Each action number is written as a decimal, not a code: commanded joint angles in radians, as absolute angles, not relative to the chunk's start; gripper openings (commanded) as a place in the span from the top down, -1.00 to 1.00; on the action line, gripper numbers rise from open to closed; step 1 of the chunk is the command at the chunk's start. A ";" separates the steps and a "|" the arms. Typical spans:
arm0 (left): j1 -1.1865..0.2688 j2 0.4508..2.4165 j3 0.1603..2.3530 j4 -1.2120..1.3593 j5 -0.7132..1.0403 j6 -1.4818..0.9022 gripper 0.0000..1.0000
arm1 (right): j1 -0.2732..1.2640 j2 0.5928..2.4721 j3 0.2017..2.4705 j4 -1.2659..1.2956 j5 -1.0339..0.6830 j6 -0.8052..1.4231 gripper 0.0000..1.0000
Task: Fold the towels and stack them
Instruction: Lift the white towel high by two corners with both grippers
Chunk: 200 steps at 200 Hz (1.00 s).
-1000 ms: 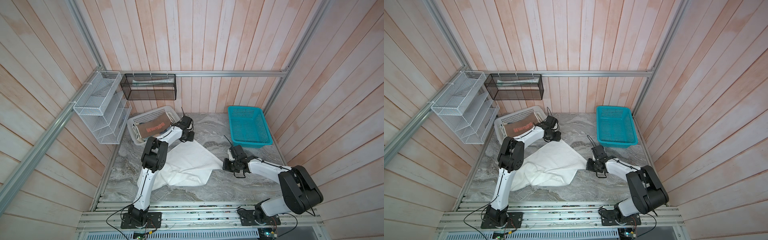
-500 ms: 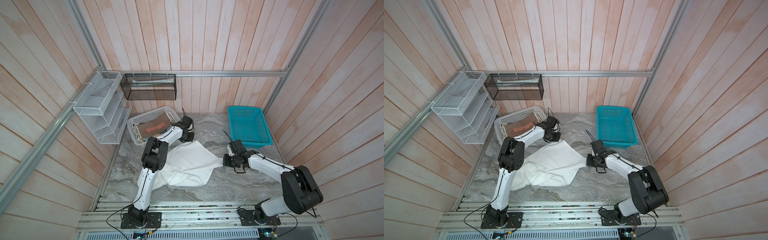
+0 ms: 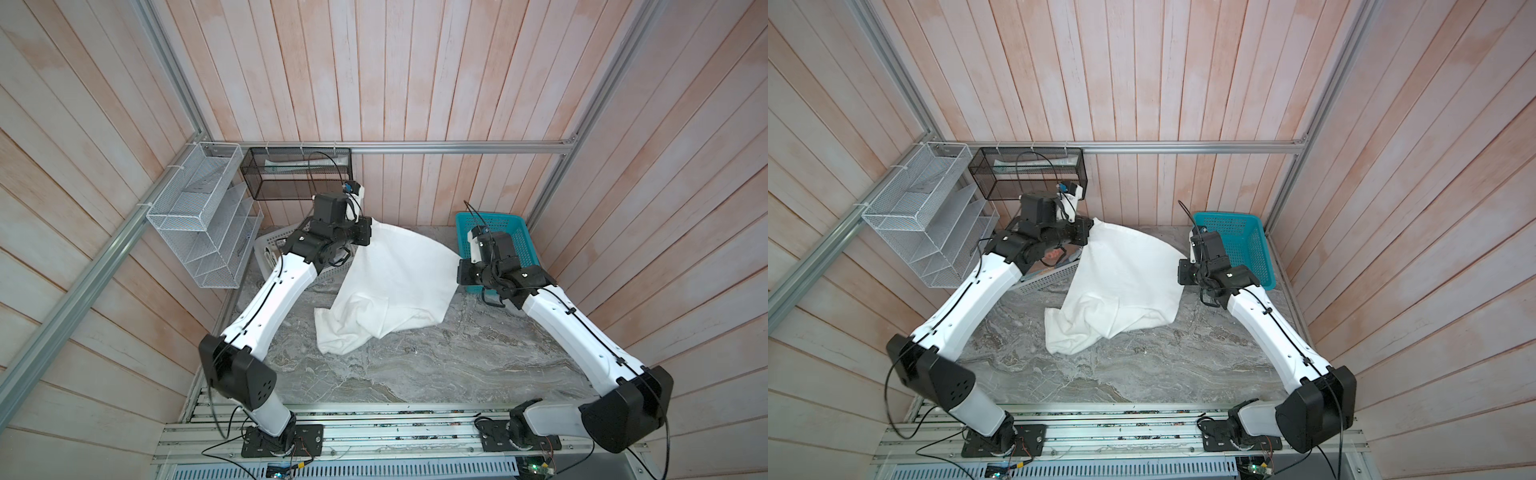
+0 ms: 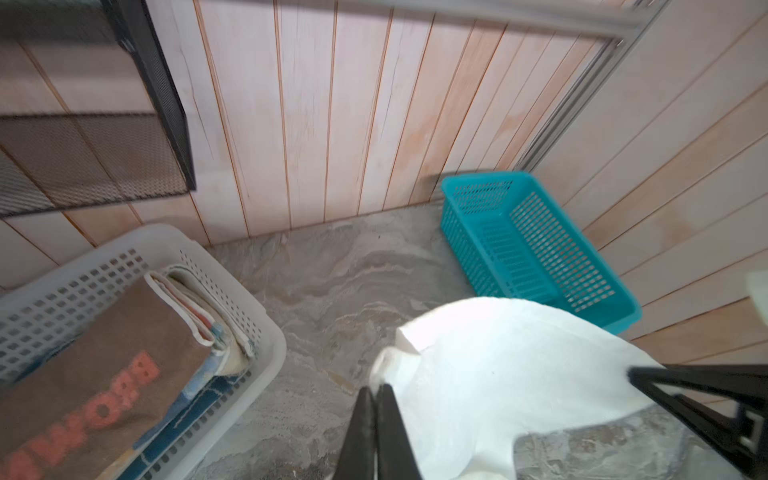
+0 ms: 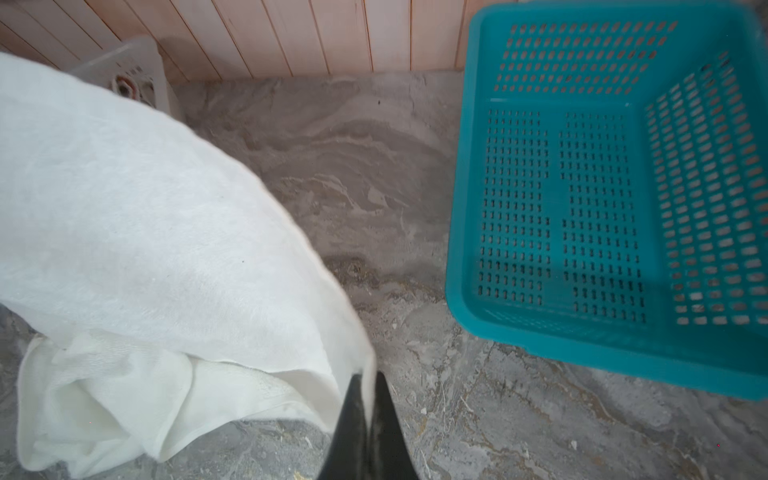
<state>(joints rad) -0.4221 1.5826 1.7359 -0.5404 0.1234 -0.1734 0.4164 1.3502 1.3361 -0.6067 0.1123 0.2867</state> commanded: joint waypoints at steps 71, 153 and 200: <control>-0.535 1.181 1.813 -0.433 0.066 -0.194 1.00 | 0.431 1.210 1.955 -0.784 0.146 0.106 1.00; -0.618 1.289 2.281 -0.605 0.069 -0.192 1.00 | 0.437 1.327 2.479 -0.888 0.158 0.028 1.00; -0.616 1.429 2.418 -0.702 -0.081 -0.147 1.00 | 0.437 1.395 2.488 -0.815 0.233 -0.017 1.00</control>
<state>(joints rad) -0.6285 1.3834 2.3730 -0.6449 0.0643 -0.1890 0.4461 1.3571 2.4874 -0.8711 0.1112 0.0242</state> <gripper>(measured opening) 0.046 0.051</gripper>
